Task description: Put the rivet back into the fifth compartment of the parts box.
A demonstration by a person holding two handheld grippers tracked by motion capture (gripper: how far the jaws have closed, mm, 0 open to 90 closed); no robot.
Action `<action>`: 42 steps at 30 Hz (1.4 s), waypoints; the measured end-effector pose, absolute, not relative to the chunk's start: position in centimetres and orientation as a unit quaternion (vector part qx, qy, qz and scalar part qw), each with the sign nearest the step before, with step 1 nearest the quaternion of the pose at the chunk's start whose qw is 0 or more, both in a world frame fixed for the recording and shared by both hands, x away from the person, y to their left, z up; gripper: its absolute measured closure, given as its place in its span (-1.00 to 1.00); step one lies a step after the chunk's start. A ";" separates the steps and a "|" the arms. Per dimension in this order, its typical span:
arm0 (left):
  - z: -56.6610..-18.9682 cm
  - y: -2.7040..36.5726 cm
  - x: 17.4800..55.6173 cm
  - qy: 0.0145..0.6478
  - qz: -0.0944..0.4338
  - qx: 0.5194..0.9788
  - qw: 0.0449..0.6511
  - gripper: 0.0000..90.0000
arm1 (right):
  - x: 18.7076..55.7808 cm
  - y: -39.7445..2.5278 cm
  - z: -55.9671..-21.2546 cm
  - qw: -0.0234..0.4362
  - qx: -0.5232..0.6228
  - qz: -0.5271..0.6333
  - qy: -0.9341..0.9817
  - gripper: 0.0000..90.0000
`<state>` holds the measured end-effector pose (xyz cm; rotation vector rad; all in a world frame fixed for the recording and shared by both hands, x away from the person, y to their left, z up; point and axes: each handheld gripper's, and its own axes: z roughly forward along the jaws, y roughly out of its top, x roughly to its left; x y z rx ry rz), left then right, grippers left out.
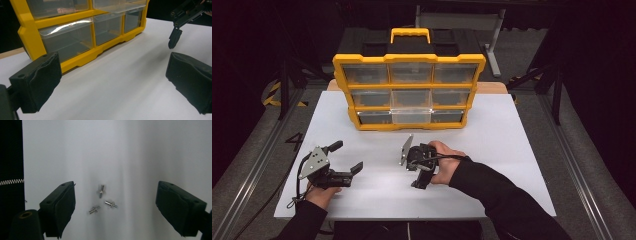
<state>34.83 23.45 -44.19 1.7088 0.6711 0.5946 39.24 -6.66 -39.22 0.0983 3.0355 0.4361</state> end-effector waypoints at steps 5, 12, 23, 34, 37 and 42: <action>-44.2 23.5 34.9 0.288 0.253 0.729 0.567 -0.99 | 39.1 -6.3 -40.2 0.033 0.027 0.133 0.990 -0.50; -44.2 23.5 34.9 0.305 0.258 0.719 0.569 -0.99 | 39.0 -5.8 -41.5 0.028 0.021 0.108 0.994 -0.22; -44.2 23.6 34.8 0.297 0.254 0.724 0.569 -1.00 | 38.9 -5.2 -42.2 0.020 0.018 0.097 0.995 0.36; -44.2 23.6 34.9 0.297 0.251 0.722 0.573 -1.00 | 38.9 -4.8 -41.9 0.000 0.015 0.092 0.996 0.83; -44.2 23.6 34.9 0.297 0.250 0.721 0.573 -1.00 | 39.1 -4.8 -41.3 -0.004 0.018 0.097 0.995 0.83; -44.2 23.6 34.8 0.297 0.249 0.721 0.575 -1.00 | 39.4 -4.8 -39.1 -0.003 0.025 0.111 0.994 0.83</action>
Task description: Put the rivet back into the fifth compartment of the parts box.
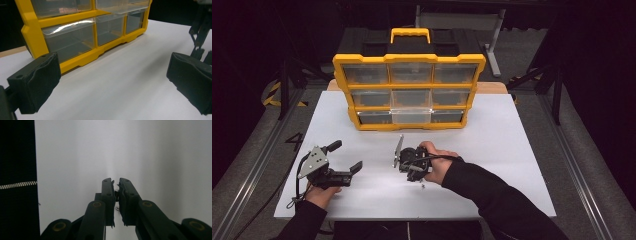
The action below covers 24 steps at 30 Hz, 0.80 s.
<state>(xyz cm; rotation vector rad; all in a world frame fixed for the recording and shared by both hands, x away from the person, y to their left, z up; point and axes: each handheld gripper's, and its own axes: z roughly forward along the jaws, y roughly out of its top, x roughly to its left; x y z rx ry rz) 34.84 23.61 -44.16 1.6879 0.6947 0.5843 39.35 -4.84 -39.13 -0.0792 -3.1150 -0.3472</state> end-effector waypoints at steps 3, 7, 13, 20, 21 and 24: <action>-44.1 23.6 34.8 0.296 0.249 0.722 0.574 -1.00 | 39.5 -4.9 -37.5 -0.005 -0.027 -0.116 -0.993 0.83; -44.2 23.6 34.9 0.296 0.248 0.722 0.574 -1.00 | 39.7 -5.0 -35.7 -0.014 -0.028 -0.119 -0.992 0.84; -44.2 23.6 34.9 0.295 0.247 0.721 0.576 -0.99 | 40.2 -5.2 -33.2 -0.026 -0.030 -0.126 -0.991 0.83; -44.1 23.6 34.9 0.295 0.247 0.723 0.574 -0.99 | 40.7 -5.3 -31.3 -0.030 -0.025 -0.139 -0.990 0.83; -44.2 23.6 34.8 0.295 0.248 0.722 0.575 -0.99 | 40.9 -5.2 -31.0 -0.031 -0.023 -0.139 -0.990 0.84; -44.2 23.6 34.9 0.295 0.247 0.723 0.574 -0.99 | 41.1 -5.2 -30.4 -0.034 -0.023 -0.140 -0.989 0.84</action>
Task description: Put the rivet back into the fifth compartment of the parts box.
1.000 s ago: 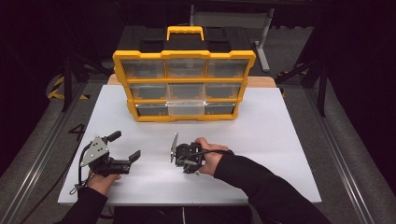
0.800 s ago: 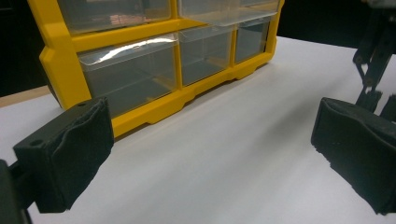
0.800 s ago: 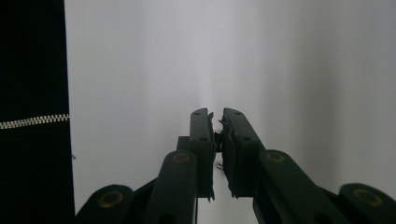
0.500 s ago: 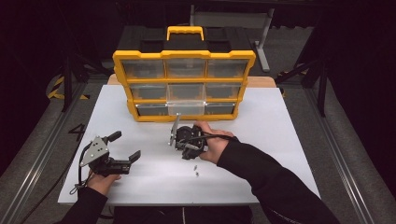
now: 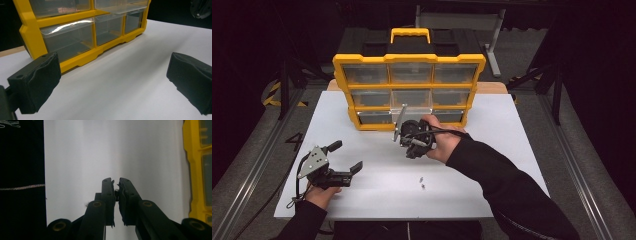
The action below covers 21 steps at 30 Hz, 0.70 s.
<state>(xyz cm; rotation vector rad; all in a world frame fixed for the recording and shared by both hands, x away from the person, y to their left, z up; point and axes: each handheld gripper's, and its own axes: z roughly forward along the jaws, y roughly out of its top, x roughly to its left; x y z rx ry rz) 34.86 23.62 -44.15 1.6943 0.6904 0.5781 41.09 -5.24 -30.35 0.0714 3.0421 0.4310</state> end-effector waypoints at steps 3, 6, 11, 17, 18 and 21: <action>-44.2 23.6 34.9 0.294 0.247 0.724 0.573 -0.99 | 41.4 -5.3 -29.4 0.038 0.026 0.143 0.989 0.84; -44.2 23.6 34.9 0.294 0.247 0.724 0.573 -0.99 | 41.8 -5.3 -28.3 0.044 0.029 0.145 0.988 0.84; -44.1 23.6 34.9 0.294 0.247 0.724 0.573 -0.99 | 42.3 -5.2 -26.9 0.049 0.031 0.151 0.987 0.84; -44.1 23.6 34.8 0.294 0.248 0.724 0.573 -0.99 | 43.2 -5.3 -25.1 0.058 0.036 0.165 0.984 0.84; -44.1 23.6 34.8 0.294 0.248 0.724 0.573 -0.99 | 43.5 -5.3 -24.7 0.060 0.038 0.164 0.984 0.84; -44.1 23.6 34.8 0.294 0.247 0.724 0.573 -0.99 | 43.9 -5.3 -24.2 0.064 0.040 0.168 0.983 0.84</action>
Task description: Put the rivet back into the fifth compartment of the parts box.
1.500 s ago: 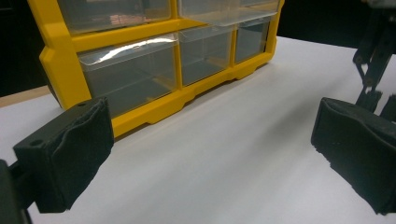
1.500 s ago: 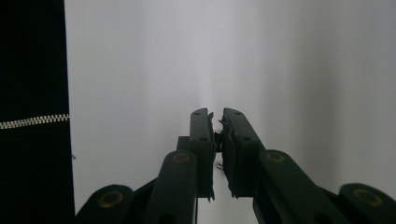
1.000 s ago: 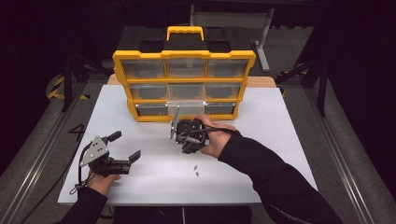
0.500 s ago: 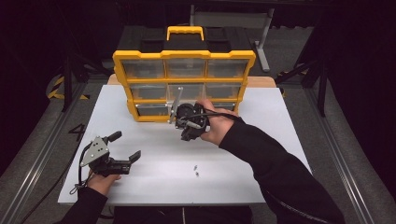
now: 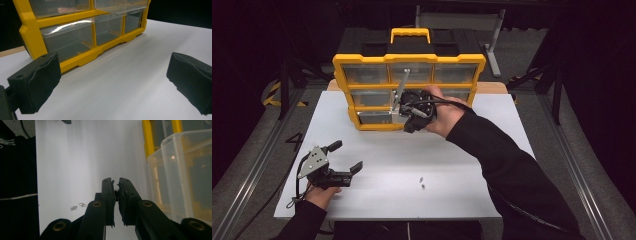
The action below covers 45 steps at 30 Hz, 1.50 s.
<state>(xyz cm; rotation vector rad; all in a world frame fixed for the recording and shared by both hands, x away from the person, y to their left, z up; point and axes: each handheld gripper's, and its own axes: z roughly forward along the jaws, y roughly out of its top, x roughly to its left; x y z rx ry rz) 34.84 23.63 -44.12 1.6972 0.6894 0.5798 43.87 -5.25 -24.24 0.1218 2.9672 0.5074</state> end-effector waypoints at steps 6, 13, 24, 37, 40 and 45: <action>-44.1 23.6 34.8 0.294 0.246 0.723 0.574 -0.99 | 45.4 -5.3 -22.9 0.078 0.053 0.175 0.980 0.84; -44.2 23.6 34.9 0.294 0.246 0.723 0.574 -0.99 | 47.6 -5.4 -21.8 0.089 0.070 0.179 0.977 0.84; -44.1 23.6 34.9 0.293 0.246 0.724 0.574 -0.99 | 50.0 -4.1 -21.2 0.103 0.082 0.177 0.975 0.84; -44.2 23.6 34.8 0.292 0.245 0.725 0.573 -0.99 | 52.4 -3.1 -23.4 0.104 0.083 0.164 0.977 0.84; -44.2 23.6 34.8 0.292 0.247 0.725 0.573 -0.99 | 52.8 -2.9 -24.2 0.100 0.082 0.162 0.978 0.84; -44.2 23.7 34.7 0.292 0.247 0.727 0.570 -0.99 | 53.4 -2.7 -25.4 0.093 0.082 0.155 0.980 0.83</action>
